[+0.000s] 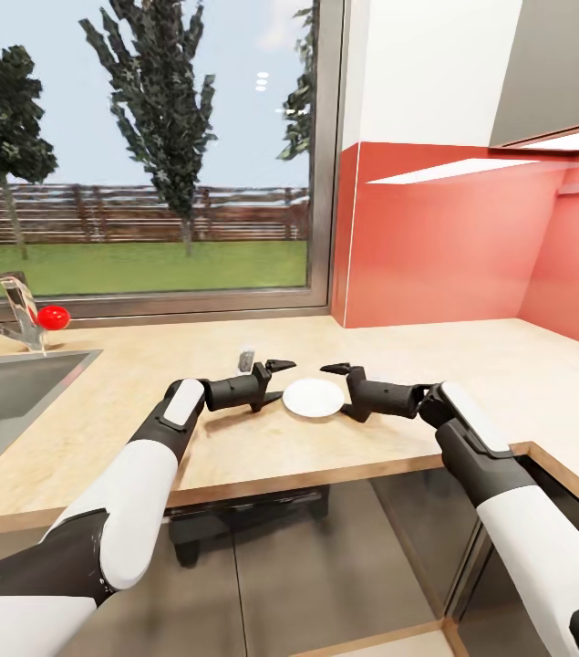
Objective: Set up a coffee station on the kitchen countertop: keep the coffee maker on the countertop, move the bottle of coffee from the kitchen shelf to the counter next to the coffee maker, place a paper coffee filter on top of the coffee maker, put the saucer next to the coffee maker with the coffee cup on the saucer, and place the electric kettle next to the coffee maker.
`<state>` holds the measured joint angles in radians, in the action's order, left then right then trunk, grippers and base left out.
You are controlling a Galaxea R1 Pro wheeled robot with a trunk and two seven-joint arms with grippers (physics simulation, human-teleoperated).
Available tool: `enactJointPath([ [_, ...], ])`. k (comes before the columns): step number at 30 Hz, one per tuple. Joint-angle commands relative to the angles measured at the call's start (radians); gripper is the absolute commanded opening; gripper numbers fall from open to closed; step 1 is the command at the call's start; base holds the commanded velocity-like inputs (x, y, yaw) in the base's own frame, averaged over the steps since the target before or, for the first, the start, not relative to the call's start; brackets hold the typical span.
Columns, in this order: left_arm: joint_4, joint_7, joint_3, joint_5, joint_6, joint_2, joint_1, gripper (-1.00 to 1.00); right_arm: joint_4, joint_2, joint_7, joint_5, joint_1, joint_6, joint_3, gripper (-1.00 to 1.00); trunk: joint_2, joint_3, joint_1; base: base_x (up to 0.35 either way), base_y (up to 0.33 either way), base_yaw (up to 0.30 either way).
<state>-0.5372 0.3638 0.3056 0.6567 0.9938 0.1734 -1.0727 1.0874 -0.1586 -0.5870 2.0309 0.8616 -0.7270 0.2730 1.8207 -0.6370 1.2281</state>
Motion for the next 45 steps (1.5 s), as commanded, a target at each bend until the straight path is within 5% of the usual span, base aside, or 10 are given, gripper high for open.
enactJointPath([
  [1, 0.017, 0.001, 0.004, -0.046, 0.002, 0.001, -0.001, 1.00, -0.023, -0.001, -0.015, -0.008, 0.001, -0.003, 0.002, -1.00, 0.000, -0.002, 0.000, 0.000, 0.000, 0.000],
  [34, -0.041, 0.001, 0.004, -0.046, 0.004, 0.001, 0.000, 1.00, -0.023, -0.002, -0.014, -0.017, 0.001, -0.003, 0.000, -1.00, 0.000, -0.002, 0.000, 0.000, 0.000, 0.000],
  [45, -0.065, 0.002, 0.003, -0.046, 0.005, 0.001, -0.001, 1.00, -0.023, -0.004, -0.014, -0.017, 0.001, -0.003, -0.003, -1.00, -0.042, 0.017, -0.023, 0.000, 0.000, 0.000],
])
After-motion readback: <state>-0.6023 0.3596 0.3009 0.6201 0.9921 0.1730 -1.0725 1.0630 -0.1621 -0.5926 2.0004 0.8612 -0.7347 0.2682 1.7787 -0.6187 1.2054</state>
